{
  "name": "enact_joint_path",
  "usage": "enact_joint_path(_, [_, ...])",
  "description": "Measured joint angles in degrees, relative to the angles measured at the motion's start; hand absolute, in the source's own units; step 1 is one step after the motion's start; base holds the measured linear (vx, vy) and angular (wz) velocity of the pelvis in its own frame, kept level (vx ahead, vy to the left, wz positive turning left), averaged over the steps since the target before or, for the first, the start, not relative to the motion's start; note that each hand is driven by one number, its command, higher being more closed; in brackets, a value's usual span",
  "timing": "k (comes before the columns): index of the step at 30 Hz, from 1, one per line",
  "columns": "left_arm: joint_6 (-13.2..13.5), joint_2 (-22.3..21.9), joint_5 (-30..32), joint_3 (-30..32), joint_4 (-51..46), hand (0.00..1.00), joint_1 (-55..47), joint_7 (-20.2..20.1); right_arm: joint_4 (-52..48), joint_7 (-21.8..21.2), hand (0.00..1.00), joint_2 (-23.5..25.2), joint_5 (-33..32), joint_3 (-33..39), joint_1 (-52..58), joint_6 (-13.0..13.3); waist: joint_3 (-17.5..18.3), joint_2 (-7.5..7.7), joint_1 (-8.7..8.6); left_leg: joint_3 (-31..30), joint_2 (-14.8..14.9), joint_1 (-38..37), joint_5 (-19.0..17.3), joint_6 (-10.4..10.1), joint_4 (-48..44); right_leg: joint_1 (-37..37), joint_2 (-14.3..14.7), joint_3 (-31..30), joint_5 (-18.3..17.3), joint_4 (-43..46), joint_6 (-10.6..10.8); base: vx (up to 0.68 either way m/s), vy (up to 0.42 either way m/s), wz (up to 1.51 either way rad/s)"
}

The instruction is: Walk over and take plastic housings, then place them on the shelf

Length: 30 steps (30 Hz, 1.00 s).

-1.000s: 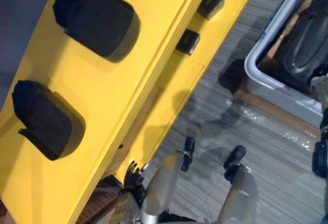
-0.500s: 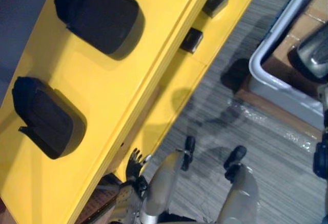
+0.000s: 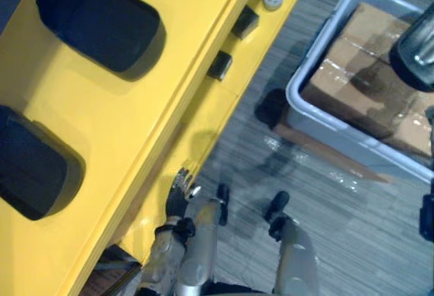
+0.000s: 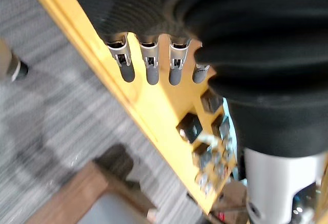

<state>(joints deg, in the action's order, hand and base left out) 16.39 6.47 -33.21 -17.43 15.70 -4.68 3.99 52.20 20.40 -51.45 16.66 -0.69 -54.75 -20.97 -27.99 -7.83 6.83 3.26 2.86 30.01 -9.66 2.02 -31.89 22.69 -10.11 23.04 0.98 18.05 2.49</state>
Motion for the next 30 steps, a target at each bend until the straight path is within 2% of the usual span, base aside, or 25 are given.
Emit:
enact_joint_path(3, [-0.08,0.09,0.02,-1.41,0.0,0.0,0.09,-0.44,0.03,-0.01,1.0,-0.78,1.17,-1.45,-0.13,0.08,0.0,0.01,-0.08,0.83,0.14,0.01,0.26,0.0,0.92,-0.2,0.86,-1.02,2.19,-2.68,0.05,0.0,0.039,-0.17])
enact_joint_path(7, [-0.32,0.7,0.68,-3.57,-0.05,0.0,0.33,-0.57,0.03,-0.02,1.0,-0.78,2.28,-3.96,-0.65,0.76,0.0,0.01,-1.23,1.5,0.13,-0.14,0.51,0.15,1.55,-0.75,1.27,-1.38,4.06,-5.2,0.06,0.02,0.041,-0.08])
enact_joint_path(12, [-1.69,2.12,6.32,-6.49,-2.14,0.0,3.55,-0.61,0.04,1.05,1.0,-0.8,3.53,-6.13,-1.66,3.34,0.0,0.01,-2.06,2.37,-0.23,-1.08,0.82,0.43,2.53,-0.98,1.29,-2.59,4.91,-6.21,0.09,0.01,0.016,-0.07])
enact_joint_path(15, [-5.15,2.24,10.45,-6.8,-3.69,0.0,9.69,-0.39,-0.88,1.25,1.0,-0.8,6.61,-7.18,-2.08,5.67,-0.01,0.02,-3.36,2.54,-0.35,-1.34,0.92,0.51,2.6,-1.5,1.65,-2.82,5.58,-7.15,0.21,0.0,0.001,-0.02])
enact_joint_path(17, [-9.05,3.49,13.31,-6.63,-3.79,0.0,17.6,-0.32,-3.51,1.25,1.0,-0.7,8.44,-7.55,-1.84,7.22,-0.19,0.4,-4.41,3.66,-0.4,-2.21,0.99,0.65,3.31,-1.87,1.64,-3.98,5.92,-7.82,0.34,-0.02,0.012,-0.17])
enact_joint_path(18, [-9.89,4.11,13.52,-6.51,-3.76,0.0,19.74,-0.3,-4.36,1.24,1.0,-0.66,9.02,-7.68,-1.83,7.45,-0.16,0.53,-4.72,3.93,-0.39,-2.28,1.0,0.68,3.39,-1.82,1.65,-4.22,6.07,-8.0,0.31,-0.03,0.02,-0.24])
enact_joint_path(19, [-11.93,4.87,13.34,-5.84,-3.61,0.0,24.0,-0.3,-5.47,1.24,1.0,-0.37,10.13,-8.08,-1.8,8.21,-0.07,0.95,-5.31,4.51,-0.2,-2.3,1.0,0.69,3.45,-1.79,1.85,-4.64,6.56,-8.69,0.26,-0.04,0.016,-0.3])
enact_joint_path(22, [-15.64,7.01,12.75,-4.75,-0.67,0.0,33.77,-0.23,-7.84,1.23,1.0,2.08,11.2,-8.52,-1.69,9.6,-0.05,2.8,-6.51,6.41,0.46,-2.99,0.98,0.7,3.89,-1.59,2.29,-6.11,7.26,-9.69,0.13,-0.03,0.005,-0.29])
enact_joint_path(24, [-18.1,6.93,10.96,-3.7,1.27,0.0,40.32,0.17,-11.58,1.21,1.0,4.0,12.15,-8.52,-1.4,10.34,0.0,4.01,-7.77,7.5,0.79,-2.93,0.94,0.7,4.0,-0.73,2.33,-7.38,7.3,-9.67,0.05,-0.03,0.01,-0.33])
enact_joint_path(25, [-19.21,6.81,10.66,-3.65,2.27,0.0,43.74,0.7,-13.73,1.19,1.0,5.13,13.17,-8.52,-1.31,11.38,-0.09,4.67,-7.86,8.64,1.33,-2.95,0.71,0.6,3.96,-0.21,2.6,-8.08,7.52,-9.79,-0.26,-0.02,0.008,-0.41])
enact_joint_path(27, [-21.09,5.97,10.62,-3.95,4.85,0.0,48.79,2.04,-17.74,1.19,1.0,6.85,14.19,-8.53,-1.15,13.12,-0.23,5.05,-8.09,9.8,2.35,-2.91,-0.05,0.24,3.25,0.34,3.33,-9.29,7.64,-9.65,-0.1,0.0,-0.013,-0.39])
enact_joint_path(30, [-23.26,5.08,10.56,-4.01,8.91,0.0,53.41,3.67,-21.76,1.21,1.0,9.08,15.43,-9.05,-1.17,15.1,-0.13,5.35,-9.43,10.03,2.77,-2.99,-0.3,-0.11,3.2,0.87,3.71,-9.67,7.52,-9.06,-0.27,0.03,-0.026,-0.14])
